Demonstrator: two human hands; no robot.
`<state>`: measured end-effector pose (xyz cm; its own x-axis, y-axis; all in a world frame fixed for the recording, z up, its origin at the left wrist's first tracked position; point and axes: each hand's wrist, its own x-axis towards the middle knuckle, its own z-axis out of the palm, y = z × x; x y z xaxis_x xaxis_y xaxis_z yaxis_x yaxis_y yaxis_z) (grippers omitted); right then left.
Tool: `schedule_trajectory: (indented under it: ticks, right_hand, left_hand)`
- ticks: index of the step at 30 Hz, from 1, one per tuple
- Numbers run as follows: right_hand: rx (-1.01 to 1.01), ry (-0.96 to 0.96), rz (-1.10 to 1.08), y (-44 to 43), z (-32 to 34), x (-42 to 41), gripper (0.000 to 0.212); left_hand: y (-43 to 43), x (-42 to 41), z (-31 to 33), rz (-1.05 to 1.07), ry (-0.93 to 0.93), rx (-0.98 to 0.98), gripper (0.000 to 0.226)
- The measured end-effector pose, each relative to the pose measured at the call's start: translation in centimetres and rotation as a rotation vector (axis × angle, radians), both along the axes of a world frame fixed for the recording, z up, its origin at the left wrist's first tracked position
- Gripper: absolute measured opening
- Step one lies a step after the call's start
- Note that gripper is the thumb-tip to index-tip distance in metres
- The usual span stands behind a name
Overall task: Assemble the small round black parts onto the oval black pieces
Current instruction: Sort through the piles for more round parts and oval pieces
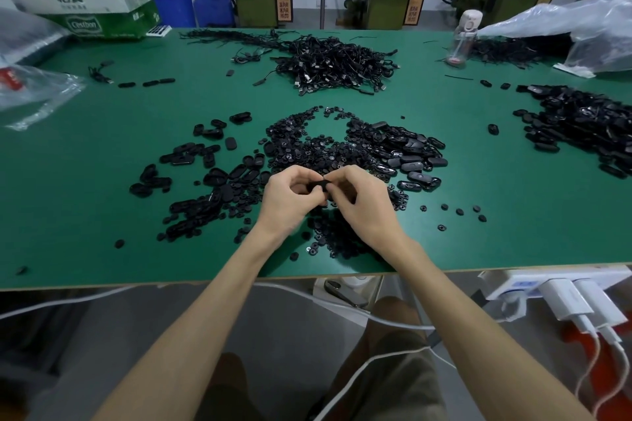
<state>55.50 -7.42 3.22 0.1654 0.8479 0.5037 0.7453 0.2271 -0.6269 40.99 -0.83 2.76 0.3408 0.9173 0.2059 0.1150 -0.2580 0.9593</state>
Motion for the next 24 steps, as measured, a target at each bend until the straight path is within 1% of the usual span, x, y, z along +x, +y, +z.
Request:
schedule_trajectory:
  ticks: [3, 6, 10, 13, 15, 19, 22, 24]
  right_hand:
    - [0.004, -0.051, 0.018, -0.15, -0.18, -0.08, 0.010]
    - [0.018, -0.070, 0.017, -0.14, -0.24, -0.17, 0.009]
    - [0.039, -0.046, 0.008, -0.25, -0.18, -0.09, 0.013]
    - [0.055, -0.036, -0.007, -0.39, -0.06, 0.03, 0.020]
    - [0.070, -0.060, -0.002, -0.39, -0.06, 0.06, 0.018]
    - [0.114, -0.094, 0.009, -0.42, -0.28, -0.03, 0.017]
    - [0.127, -0.074, -0.015, -0.29, -0.16, 0.00, 0.017]
    - [0.148, -0.037, -0.081, -0.15, -0.10, 0.21, 0.017]
  left_hand:
    - [-0.02, 0.00, 0.09, 0.026, 0.046, 0.020, 0.017]
    - [-0.02, -0.02, 0.16, 0.030, 0.042, 0.024, 0.017]
    - [-0.02, -0.25, 0.09, -0.007, -0.029, 0.001, 0.015]
    - [0.05, -0.53, 0.11, -0.064, -0.133, -0.057, 0.014]
    - [0.04, -0.51, 0.17, -0.075, -0.154, -0.060, 0.014]
    - [0.16, -0.42, 0.02, -0.064, -0.141, -0.019, 0.013]
    - [0.06, -0.15, 0.18, -0.029, -0.046, 0.098, 0.014]
    - [-0.15, 0.02, 0.59, 0.010, -0.005, 0.157, 0.015]
